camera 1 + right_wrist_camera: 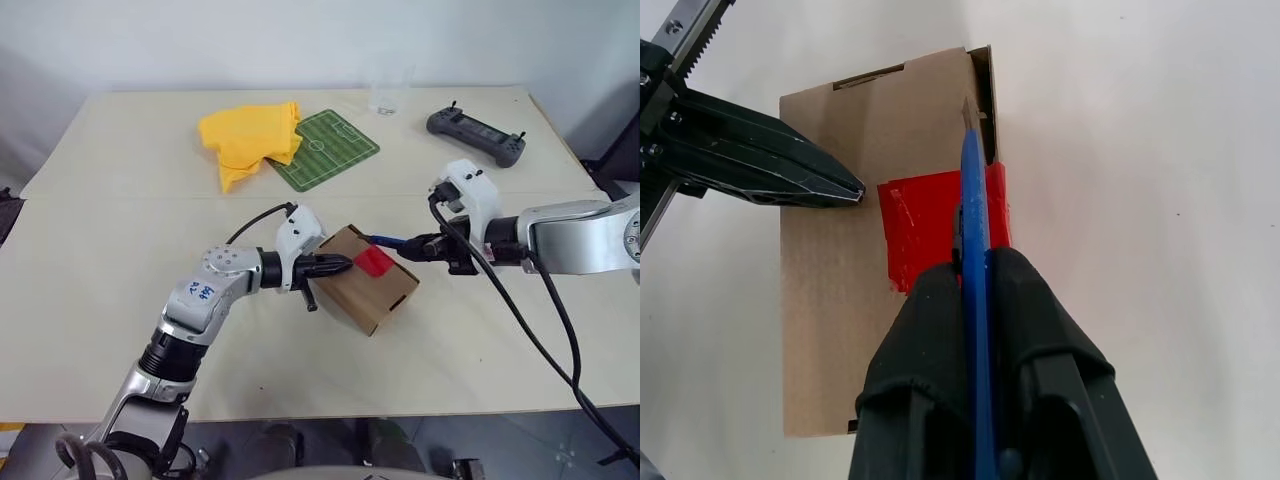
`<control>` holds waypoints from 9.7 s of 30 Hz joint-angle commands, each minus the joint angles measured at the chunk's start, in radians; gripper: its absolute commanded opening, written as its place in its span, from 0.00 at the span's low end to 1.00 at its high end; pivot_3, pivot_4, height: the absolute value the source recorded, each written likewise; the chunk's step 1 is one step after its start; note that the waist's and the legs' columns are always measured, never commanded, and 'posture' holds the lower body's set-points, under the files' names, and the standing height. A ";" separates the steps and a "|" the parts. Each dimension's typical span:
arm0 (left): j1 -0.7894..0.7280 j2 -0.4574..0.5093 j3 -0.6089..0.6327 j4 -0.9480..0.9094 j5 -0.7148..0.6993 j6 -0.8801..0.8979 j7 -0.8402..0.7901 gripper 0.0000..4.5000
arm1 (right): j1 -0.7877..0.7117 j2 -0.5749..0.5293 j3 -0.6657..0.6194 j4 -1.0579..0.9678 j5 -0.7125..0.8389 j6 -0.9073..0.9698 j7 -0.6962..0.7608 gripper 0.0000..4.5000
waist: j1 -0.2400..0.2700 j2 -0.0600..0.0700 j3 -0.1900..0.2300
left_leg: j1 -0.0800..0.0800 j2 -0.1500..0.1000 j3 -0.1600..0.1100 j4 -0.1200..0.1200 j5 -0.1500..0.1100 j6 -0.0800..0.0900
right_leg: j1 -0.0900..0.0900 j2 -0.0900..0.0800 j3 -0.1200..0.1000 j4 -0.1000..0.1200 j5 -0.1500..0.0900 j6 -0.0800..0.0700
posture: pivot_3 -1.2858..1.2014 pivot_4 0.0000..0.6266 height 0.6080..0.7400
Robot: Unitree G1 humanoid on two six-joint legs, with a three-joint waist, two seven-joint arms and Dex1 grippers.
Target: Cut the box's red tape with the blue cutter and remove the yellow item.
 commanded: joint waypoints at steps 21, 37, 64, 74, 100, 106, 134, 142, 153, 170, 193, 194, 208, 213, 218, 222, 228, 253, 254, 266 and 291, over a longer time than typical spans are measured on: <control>0.020 0.000 -0.037 0.000 0.020 0.002 -0.016 0.00 | 0.008 0.060 -0.183 0.057 -0.225 0.118 0.262 0.02 | 0.002 0.000 0.000 | 0.000 -0.001 0.000 0.000 0.000 0.000 | 0.000 0.000 0.000 0.000 0.000 0.000 | 0.52 0.24 1.00; 0.013 -0.002 -0.035 0.007 0.027 -0.009 -0.018 0.00 | -0.005 0.162 -0.214 0.056 -0.314 0.169 0.259 0.02 | 0.001 0.000 0.000 | 0.000 -0.001 0.000 -0.001 0.000 0.000 | 0.000 -0.001 0.000 0.001 0.000 0.000 | 0.52 0.24 1.00; -0.024 -0.003 -0.090 0.025 0.056 0.126 0.023 0.00 | -0.015 0.091 -0.126 0.122 -0.218 0.332 0.284 0.02 | 0.003 0.000 0.000 | 0.001 -0.003 0.000 -0.001 0.000 0.001 | 0.001 -0.002 -0.001 0.001 0.000 0.000 | 0.52 0.24 1.00; -0.016 -0.010 -0.115 -0.010 0.049 0.196 0.063 0.00 | -0.078 -0.013 0.021 0.210 -0.047 0.332 0.202 0.02 | 0.005 0.000 0.000 | 0.001 -0.003 -0.001 -0.001 0.000 0.001 | 0.002 -0.002 0.000 -0.001 0.000 0.000 | 0.52 0.24 1.00; 0.011 -0.025 -0.123 -0.024 0.051 0.202 0.109 0.00 | -0.352 -0.125 0.434 0.318 0.068 0.332 0.252 0.02 | 0.009 0.000 0.000 | 0.000 -0.004 -0.004 -0.002 0.000 0.001 | 0.003 -0.003 -0.001 -0.005 0.000 0.000 | 0.52 0.24 1.00; 0.017 -0.026 -0.122 -0.024 0.052 0.201 0.111 0.00 | -0.395 -0.157 0.508 0.315 0.082 0.332 0.288 0.02 | 0.013 0.000 0.000 | 0.000 -0.004 -0.004 -0.003 0.000 0.001 | 0.003 -0.003 -0.001 -0.006 0.000 0.000 | 0.52 0.24 1.00; 0.036 -0.028 -0.117 -0.043 0.041 0.207 0.121 0.00 | -0.524 -0.060 0.684 0.407 -0.096 0.332 0.429 0.02 | 0.002 0.002 -0.002 | 0.002 -0.003 -0.003 -0.006 0.001 0.000 | 0.002 -0.003 -0.001 -0.004 0.000 0.000 | 0.52 0.24 1.00; 0.040 -0.036 -0.118 -0.041 0.041 0.203 0.126 0.00 | -0.610 -0.001 0.750 0.447 -0.226 0.332 0.538 0.02 | -0.001 0.003 -0.003 | 0.003 -0.003 -0.002 -0.006 0.001 -0.001 | 0.002 -0.003 -0.001 -0.003 0.000 0.000 | 0.52 0.24 1.00; 0.031 -0.062 -0.122 -0.008 0.054 0.184 0.140 0.00 | -0.730 0.048 0.889 0.434 -0.313 0.332 0.685 0.02 | 0.003 0.004 -0.003 | 0.003 -0.004 -0.002 -0.006 0.001 -0.001 | 0.002 -0.003 -0.002 -0.002 0.000 0.000 | 0.52 0.24 1.00; 0.039 -0.115 -0.113 0.010 0.059 0.181 0.178 0.00 | -0.826 -0.029 1.105 0.328 -0.306 0.332 0.782 0.02 | 0.014 0.004 -0.003 | 0.001 -0.009 -0.005 -0.006 -0.001 0.003 | 0.001 -0.006 -0.005 -0.005 0.000 0.000 | 0.52 0.24 1.00; 0.032 -0.102 -0.100 0.004 0.049 0.199 0.184 0.00 | -0.951 -0.214 1.264 0.154 -0.184 0.332 0.870 0.02 | 0.014 0.003 -0.003 | 0.001 -0.009 -0.005 -0.007 0.000 0.003 | 0.001 -0.006 -0.006 -0.007 0.000 0.000 | 0.52 0.24 1.00; 0.030 -0.101 -0.100 0.005 0.048 0.198 0.183 0.00 | -0.956 -0.222 1.260 0.151 -0.173 0.332 0.869 0.02 | 0.013 0.003 -0.003 | 0.001 -0.008 -0.005 -0.007 0.000 0.003 | 0.001 -0.006 -0.006 -0.007 0.000 0.000 | 0.52 0.24 1.00; 0.020 -0.026 0.020 -0.034 -0.022 0.043 0.029 0.00 | -0.311 -0.380 0.324 0.205 -0.411 0.040 0.841 0.02 | 0.004 0.002 -0.002 | 0.001 -0.006 0.000 -0.011 0.000 0.003 | -0.001 -0.005 -0.005 -0.007 0.000 0.001 | 0.52 0.24 1.00; 0.056 0.058 0.120 -0.079 -0.116 -0.038 -0.111 0.00 | 0.259 -0.345 -0.032 0.238 -0.638 -0.406 0.856 0.02 | 0.002 0.003 -0.002 | -0.001 -0.004 0.005 -0.014 0.001 0.002 | -0.007 -0.002 -0.003 -0.002 0.000 0.001 | 0.52 0.24 1.00; 0.129 0.192 0.219 -0.126 -0.210 -0.051 -0.260 0.00 | 0.551 -0.180 -0.175 0.393 -0.918 -0.753 0.941 0.02 | -0.001 0.002 -0.002 | -0.004 -0.004 0.008 -0.011 0.002 0.002 | -0.013 -0.002 -0.001 0.003 0.000 0.001 | 0.52 0.24 1.00; 0.219 0.298 0.256 -0.139 -0.213 -0.053 -0.305 0.00 | 0.583 -0.091 -0.186 0.522 -1.073 -0.832 1.018 0.18 | -0.019 0.003 -0.002 | -0.003 -0.005 0.011 -0.008 0.004 0.001 | -0.013 -0.002 0.001 0.004 0.001 0.001 | 0.52 0.24 1.00; 0.358 0.354 0.259 -0.206 -0.198 -0.058 -0.298 0.00 | 0.576 -0.059 -0.338 0.548 -1.136 -0.936 1.131 0.61 | -0.027 0.004 -0.001 | 0.006 -0.004 0.010 -0.008 0.004 0.001 | -0.004 -0.002 0.002 0.004 0.001 0.001 | 0.52 0.24 1.00; 0.254 0.121 0.050 -0.125 -0.019 -0.007 0.017 0.00 | 0.466 0.362 -0.073 0.162 -1.463 -0.910 1.248 0.01 | -0.026 0.003 -0.002 | 0.003 -0.005 0.004 -0.007 0.004 -0.001 | -0.004 -0.002 -0.003 0.008 0.001 0.001 | 0.52 0.24 1.00; 0.252 0.123 0.050 -0.123 -0.016 -0.007 0.017 0.00 | 0.471 0.362 -0.078 0.140 -1.460 -0.877 1.242 0.01 | -0.027 0.003 -0.002 | 0.003 -0.005 0.004 -0.007 0.004 -0.001 | -0.004 -0.002 -0.003 0.008 0.001 0.001 | 0.52 0.24 1.00; 0.268 0.171 0.083 -0.137 -0.034 -0.018 -0.038 0.00 | 0.624 0.345 -0.092 -0.242 -1.391 -0.547 1.145 0.01 | -0.025 0.003 -0.002 | 0.004 -0.006 0.003 -0.005 0.004 -0.001 | -0.003 -0.003 -0.002 0.009 0.001 0.000 | 0.52 0.24 1.00; 0.032 0.240 0.087 -0.036 -0.166 -0.131 -0.421 0.00 | 0.292 0.211 -0.403 0.029 -0.182 0.290 0.344 0.99 | -0.032 0.002 -0.002 | 0.003 -0.004 0.000 -0.008 0.004 0.000 | -0.001 -0.003 -0.002 0.003 0.001 -0.001 | 0.52 0.24 1.00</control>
